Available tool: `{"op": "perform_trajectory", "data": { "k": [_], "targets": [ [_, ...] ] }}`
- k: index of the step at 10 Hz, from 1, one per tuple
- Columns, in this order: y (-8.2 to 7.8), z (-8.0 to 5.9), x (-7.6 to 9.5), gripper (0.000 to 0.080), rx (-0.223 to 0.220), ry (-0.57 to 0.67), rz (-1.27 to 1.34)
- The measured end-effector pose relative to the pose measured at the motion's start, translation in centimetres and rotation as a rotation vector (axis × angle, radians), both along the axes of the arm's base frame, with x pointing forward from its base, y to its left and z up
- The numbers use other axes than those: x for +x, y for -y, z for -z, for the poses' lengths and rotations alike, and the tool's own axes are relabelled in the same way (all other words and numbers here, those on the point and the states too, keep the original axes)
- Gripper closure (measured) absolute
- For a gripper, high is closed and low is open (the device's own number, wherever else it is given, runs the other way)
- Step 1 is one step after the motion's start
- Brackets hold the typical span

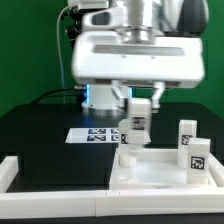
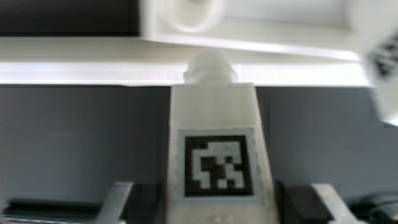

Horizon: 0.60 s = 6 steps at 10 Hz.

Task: Assemble square table

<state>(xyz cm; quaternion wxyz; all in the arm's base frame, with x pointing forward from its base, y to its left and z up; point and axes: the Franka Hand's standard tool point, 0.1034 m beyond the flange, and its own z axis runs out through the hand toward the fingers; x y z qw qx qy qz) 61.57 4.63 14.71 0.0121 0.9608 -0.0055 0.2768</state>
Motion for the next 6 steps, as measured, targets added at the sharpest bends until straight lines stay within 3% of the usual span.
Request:
{"op": "perform_trajectory", "data": {
  "k": [5,6],
  "targets": [
    [0.5,0.1,0.0,0.0509,-0.024,0.002,-0.025],
    [3.6,0.1,-0.7,0.0509,-0.1,0.0,-0.097]
  ]
}}
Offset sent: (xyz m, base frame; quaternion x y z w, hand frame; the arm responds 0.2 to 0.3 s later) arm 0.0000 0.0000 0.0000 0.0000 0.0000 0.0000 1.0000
